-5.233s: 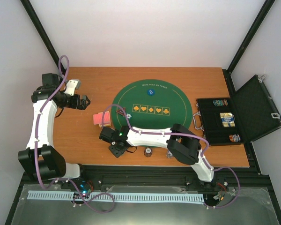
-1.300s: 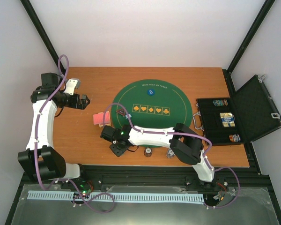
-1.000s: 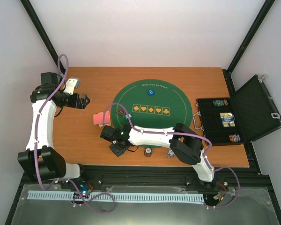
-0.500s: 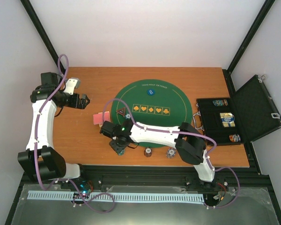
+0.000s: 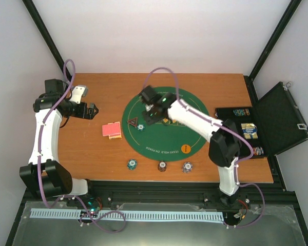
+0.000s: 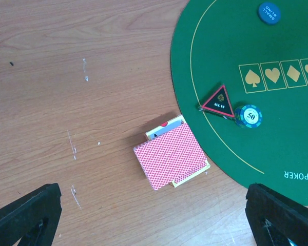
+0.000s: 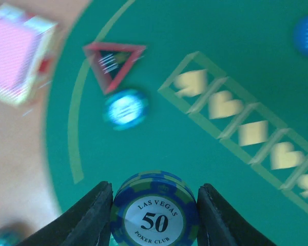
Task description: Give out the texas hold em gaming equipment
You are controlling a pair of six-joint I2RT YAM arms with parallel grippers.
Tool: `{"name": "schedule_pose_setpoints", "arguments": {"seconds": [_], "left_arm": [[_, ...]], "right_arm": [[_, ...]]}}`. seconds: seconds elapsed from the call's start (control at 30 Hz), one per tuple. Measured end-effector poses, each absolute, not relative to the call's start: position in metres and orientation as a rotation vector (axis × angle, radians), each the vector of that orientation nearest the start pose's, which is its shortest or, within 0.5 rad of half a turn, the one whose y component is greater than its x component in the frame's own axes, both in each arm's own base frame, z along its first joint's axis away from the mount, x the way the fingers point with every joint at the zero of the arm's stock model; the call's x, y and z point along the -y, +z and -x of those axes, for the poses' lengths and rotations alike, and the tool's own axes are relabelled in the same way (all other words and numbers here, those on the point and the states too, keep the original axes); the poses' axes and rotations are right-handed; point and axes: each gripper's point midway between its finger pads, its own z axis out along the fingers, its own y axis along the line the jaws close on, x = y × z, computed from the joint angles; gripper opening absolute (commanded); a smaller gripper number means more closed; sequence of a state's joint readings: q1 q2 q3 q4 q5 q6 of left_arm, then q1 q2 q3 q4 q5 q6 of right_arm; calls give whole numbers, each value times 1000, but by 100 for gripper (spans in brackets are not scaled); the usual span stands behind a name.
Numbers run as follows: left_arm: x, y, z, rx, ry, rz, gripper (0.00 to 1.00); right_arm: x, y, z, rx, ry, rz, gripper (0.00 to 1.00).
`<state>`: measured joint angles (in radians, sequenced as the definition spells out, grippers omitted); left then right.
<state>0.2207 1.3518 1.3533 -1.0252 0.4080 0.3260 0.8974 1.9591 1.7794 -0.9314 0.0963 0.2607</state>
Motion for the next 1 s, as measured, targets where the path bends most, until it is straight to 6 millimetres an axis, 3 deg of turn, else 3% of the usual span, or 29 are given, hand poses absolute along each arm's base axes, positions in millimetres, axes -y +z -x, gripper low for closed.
{"name": "schedule_pose_setpoints", "arguments": {"seconds": [0.1,0.23,0.43,0.53,0.67,1.0], "left_arm": [[-5,234,-335,-2483,-309,-276,100],[-5,236,-334,-2482,-312,-277,100],[-3,238,-333,-2482,-326,-280,100],[-1,237,-333,-2483,-339,-284,100],[0,236,-334,-2484,-350,-288,100],[0,236,-334,-2480,-351,-297,100]], "right_arm": [[-320,155,-377,-2591,182,642,14],[-280,148,-444,-2597,109,499,15],[-246,98,-503,-2662,37,407,16],[-226,68,-517,-2716,8,359,16],[-209,44,-523,-2761,-16,325,16],[-231,31,-516,-2790,86,354,16]]}}
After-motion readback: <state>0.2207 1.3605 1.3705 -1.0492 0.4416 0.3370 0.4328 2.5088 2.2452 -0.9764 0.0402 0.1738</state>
